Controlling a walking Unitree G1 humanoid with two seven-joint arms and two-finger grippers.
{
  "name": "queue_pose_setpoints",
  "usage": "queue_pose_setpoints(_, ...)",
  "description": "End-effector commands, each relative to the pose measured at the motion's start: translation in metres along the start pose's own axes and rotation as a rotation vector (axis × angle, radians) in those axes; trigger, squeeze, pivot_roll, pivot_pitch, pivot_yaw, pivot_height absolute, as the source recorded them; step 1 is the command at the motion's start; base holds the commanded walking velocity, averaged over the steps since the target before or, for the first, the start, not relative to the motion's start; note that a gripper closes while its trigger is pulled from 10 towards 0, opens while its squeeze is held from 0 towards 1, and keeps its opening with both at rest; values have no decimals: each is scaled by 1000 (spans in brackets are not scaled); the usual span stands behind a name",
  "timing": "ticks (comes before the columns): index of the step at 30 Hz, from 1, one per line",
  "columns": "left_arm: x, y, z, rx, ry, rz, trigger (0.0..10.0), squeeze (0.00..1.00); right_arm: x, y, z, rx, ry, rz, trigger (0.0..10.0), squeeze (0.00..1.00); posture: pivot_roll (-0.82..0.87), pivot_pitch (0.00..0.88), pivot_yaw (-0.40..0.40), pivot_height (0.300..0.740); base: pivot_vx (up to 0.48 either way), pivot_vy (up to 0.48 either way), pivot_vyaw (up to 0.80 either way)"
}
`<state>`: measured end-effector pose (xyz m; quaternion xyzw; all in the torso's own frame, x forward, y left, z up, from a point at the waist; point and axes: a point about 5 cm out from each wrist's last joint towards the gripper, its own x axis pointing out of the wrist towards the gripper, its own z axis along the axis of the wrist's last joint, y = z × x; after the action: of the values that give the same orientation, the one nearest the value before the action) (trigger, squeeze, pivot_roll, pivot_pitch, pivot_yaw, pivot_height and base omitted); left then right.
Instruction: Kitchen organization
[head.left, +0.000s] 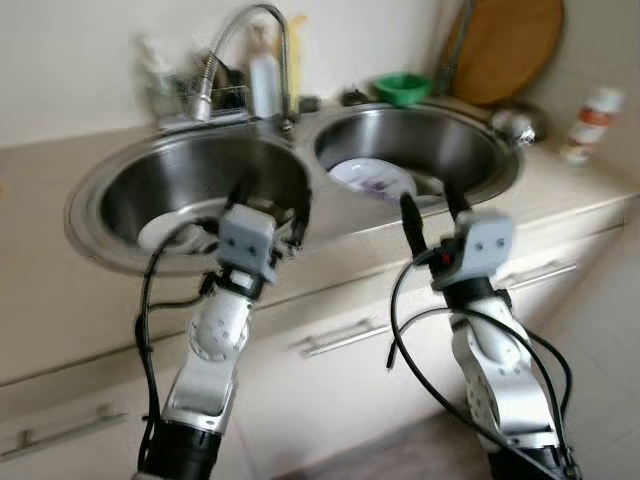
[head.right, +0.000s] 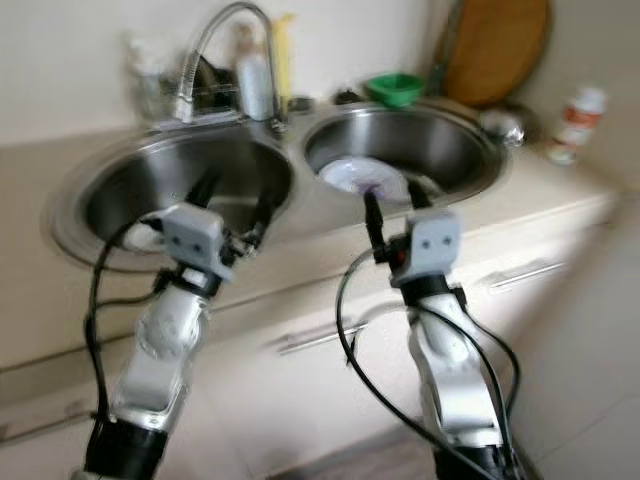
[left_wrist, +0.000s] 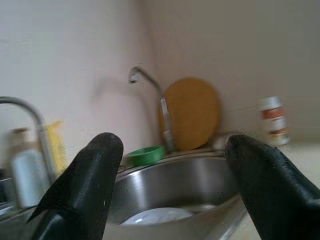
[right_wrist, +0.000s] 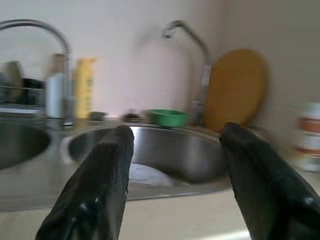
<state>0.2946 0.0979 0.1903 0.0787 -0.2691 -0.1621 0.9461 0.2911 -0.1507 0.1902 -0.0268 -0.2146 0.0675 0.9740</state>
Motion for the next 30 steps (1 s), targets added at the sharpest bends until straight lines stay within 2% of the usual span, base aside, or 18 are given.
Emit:
queue_pose_setpoints(1, -1, 6, -2, 4, 11, 7, 10000, 0, -1, 7, 3, 9, -20, 23, 10000, 0, 40, 0, 31, 740, -266, 401, -800)
queue_pose_setpoints(5, -4, 3, -4, 3, 21, -7, 10000, 0, -11, 5, -4, -4, 13, 30, 10000, 0, 38, 0, 29, 740, 0, 464, -800)
queue_pose_setpoints(10, -6, 3, -6, 1, 23, 1, 10000, 0, -14, 3, -7, -10, 27, 25, 10000, 0, 35, 0, 30, 740, 0, 422, -800)
queue_pose_setpoints(13, -6, 2, -5, 12, 8, -8, 10000, 0, -16, 2, -8, -14, 34, 20, 10000, 0, 32, 0, 30, 740, 0, 0, -800)
queue_pose_setpoints(14, -6, 1, -7, 35, 30, -20, 10000, 0, -16, 1, -9, -16, 37, 17, 10000, 0, 32, 0, 30, 740, 0, 0, -800)
queue_pose_setpoints(17, -6, 0, -9, 35, 36, -29, 10000, 0, -16, 1, -9, -18, 39, 15, 10000, 0, 31, 0, 31, 740, 0, 0, -800)
queue_pose_setpoints(19, -5, -2, -10, 60, 48, -41, 10000, 0, -17, 0, -10, -16, 41, 9, 10000, 0, 27, 0, 33, 740, 0, -480, -800)
queue_pose_setpoints(23, -6, -3, -10, 41, 40, -35, 10000, 0, -16, -2, -10, -13, 46, -1, 10000, 0, 27, 0, 31, 740, 0, -474, -800)
queue_pose_setpoints(27, -7, -1, -11, 3, 45, -17, 10000, 0, -16, -2, -11, -9, 51, -9, 10000, 0, 29, 0, 30, 740, 0, 88, -800)
queue_pose_setpoints(30, -7, 0, -10, 18, 38, -21, 10000, 0, -15, -2, -12, -9, 54, -11, 10000, 0, 31, 0, 29, 740, 0, 357, -800)
